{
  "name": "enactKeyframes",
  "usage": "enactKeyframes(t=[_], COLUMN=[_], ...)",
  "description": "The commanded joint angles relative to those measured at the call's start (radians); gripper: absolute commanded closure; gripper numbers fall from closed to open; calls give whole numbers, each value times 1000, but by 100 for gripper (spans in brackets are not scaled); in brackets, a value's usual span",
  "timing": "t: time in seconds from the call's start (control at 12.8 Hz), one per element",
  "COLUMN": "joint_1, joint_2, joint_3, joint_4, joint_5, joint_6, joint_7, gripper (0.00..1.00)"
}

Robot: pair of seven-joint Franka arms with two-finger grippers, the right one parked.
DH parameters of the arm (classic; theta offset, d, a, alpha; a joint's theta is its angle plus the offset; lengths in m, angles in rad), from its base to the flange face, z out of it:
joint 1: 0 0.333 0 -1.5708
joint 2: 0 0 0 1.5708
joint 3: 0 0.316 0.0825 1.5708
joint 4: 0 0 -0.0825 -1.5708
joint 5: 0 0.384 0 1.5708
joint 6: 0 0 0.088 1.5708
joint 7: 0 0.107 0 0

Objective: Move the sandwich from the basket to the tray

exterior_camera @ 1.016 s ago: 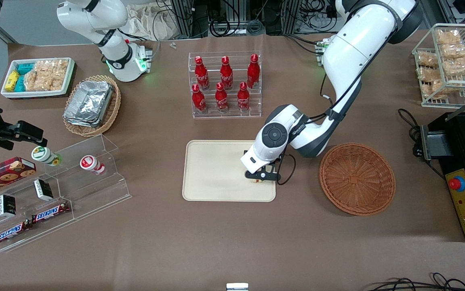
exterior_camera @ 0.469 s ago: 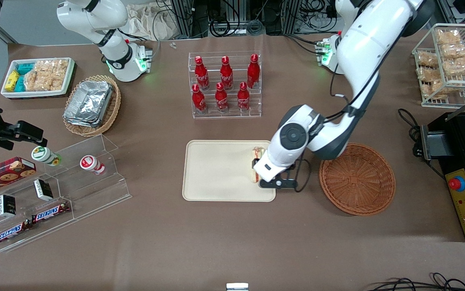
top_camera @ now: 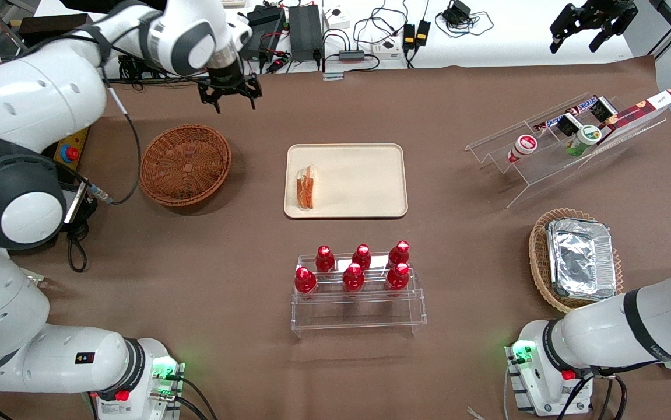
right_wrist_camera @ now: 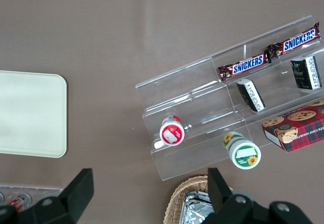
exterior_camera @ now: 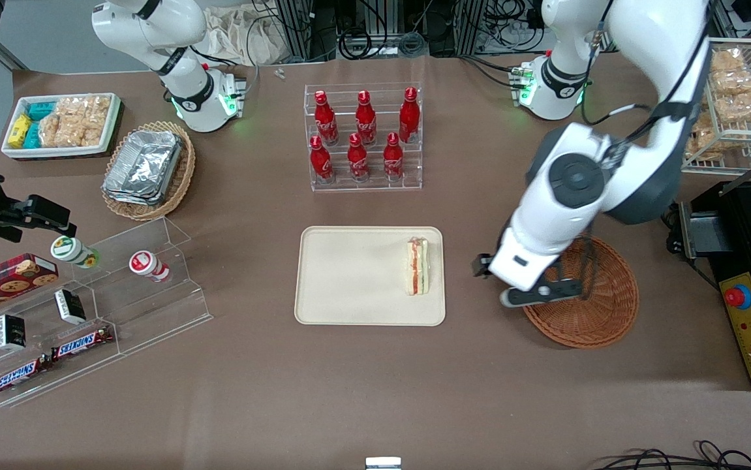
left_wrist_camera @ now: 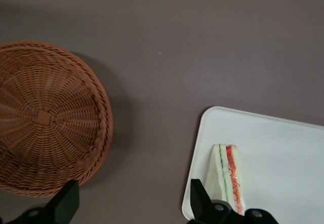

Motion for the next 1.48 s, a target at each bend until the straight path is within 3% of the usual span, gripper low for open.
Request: enactKeyframes(t=[0.0, 0.23, 0.55, 0.78, 0.86, 1.09, 1.41], joint_1=[87, 212, 299, 286, 248, 64, 109], joint_2=[-43, -67, -79, -125, -144, -253, -302], joint_3=[-7, -11, -7, 0, 42, 292, 317], joint_4=[0, -3, -15, -50, -67, -169, -217], joint_5=[-35, -35, -35, -57, -60, -178, -252], joint_6=[-36, -105, -176, -177, -176, -153, -153], joint_7=[-3, 11, 55, 98, 100, 254, 432], gripper=[1, 1, 1, 2, 2, 4, 0])
